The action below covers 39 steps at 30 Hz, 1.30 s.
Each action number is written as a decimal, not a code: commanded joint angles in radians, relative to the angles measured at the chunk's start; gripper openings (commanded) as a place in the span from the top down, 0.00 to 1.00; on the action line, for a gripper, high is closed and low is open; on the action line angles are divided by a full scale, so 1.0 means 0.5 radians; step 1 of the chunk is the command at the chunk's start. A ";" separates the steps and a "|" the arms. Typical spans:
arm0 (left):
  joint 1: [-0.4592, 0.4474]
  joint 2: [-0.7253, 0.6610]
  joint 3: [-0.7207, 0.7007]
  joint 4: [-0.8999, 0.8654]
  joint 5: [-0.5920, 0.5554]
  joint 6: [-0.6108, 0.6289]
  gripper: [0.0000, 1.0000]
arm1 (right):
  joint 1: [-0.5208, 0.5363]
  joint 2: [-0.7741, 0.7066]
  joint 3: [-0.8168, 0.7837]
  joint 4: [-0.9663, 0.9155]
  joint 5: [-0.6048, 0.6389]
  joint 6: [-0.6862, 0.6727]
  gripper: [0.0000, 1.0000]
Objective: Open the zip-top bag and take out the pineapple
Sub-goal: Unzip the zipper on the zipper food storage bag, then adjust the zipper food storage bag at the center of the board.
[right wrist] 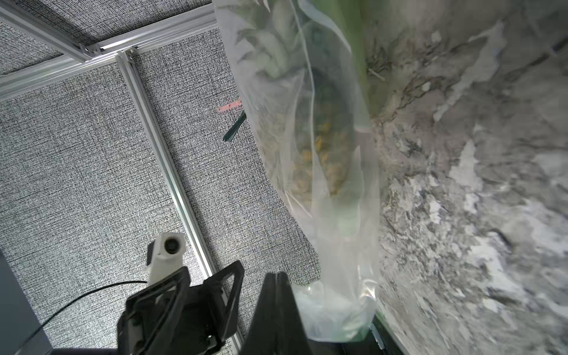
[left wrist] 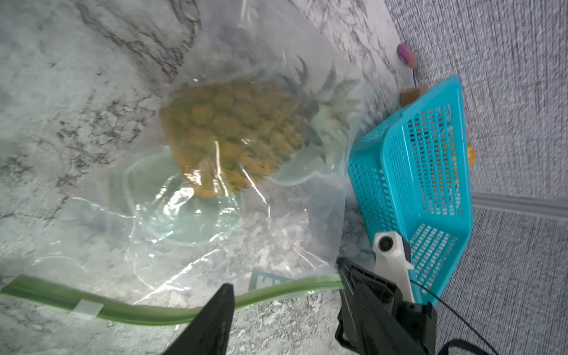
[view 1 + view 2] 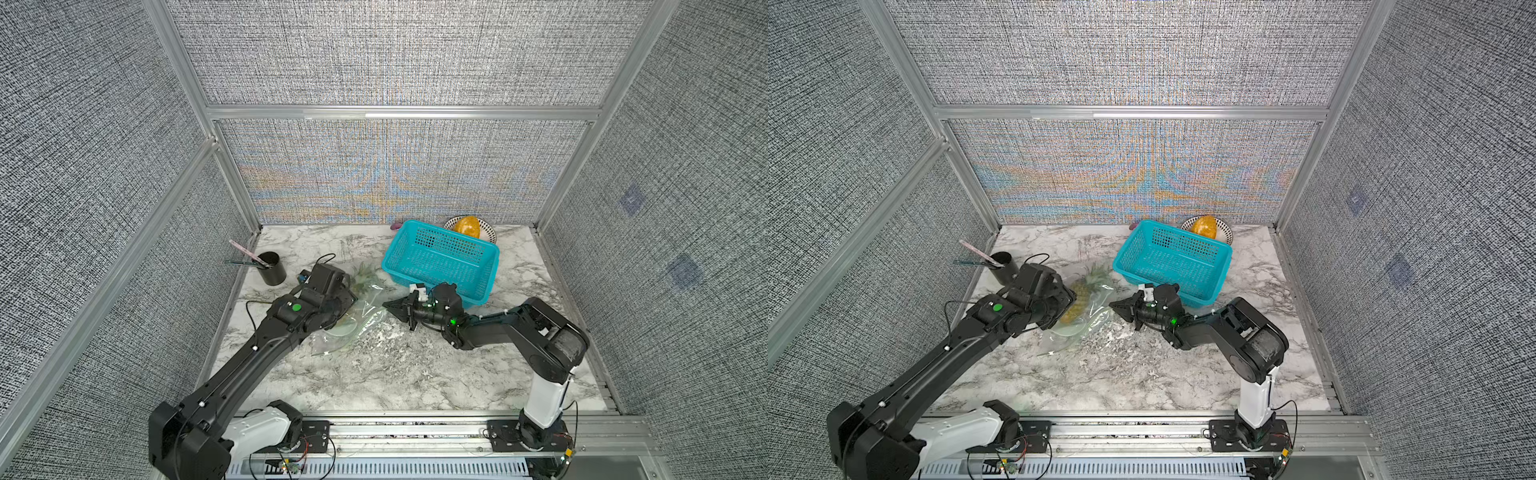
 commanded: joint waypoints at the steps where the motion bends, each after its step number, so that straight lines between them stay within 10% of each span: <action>1: 0.001 0.090 0.101 -0.187 0.205 0.281 0.35 | -0.030 -0.016 0.022 -0.103 -0.033 -0.109 1.00; 20: -0.075 0.474 0.224 -0.250 0.438 0.641 0.30 | -0.290 -0.185 0.250 -1.595 -0.250 -1.221 1.00; 27: -0.111 0.563 0.249 -0.285 0.437 0.704 0.29 | -0.287 -0.205 0.478 -2.168 -0.055 -1.656 0.37; 39: -0.096 0.543 0.345 -0.405 0.189 0.555 0.29 | -0.083 -0.472 0.611 -2.357 -0.018 -1.811 0.26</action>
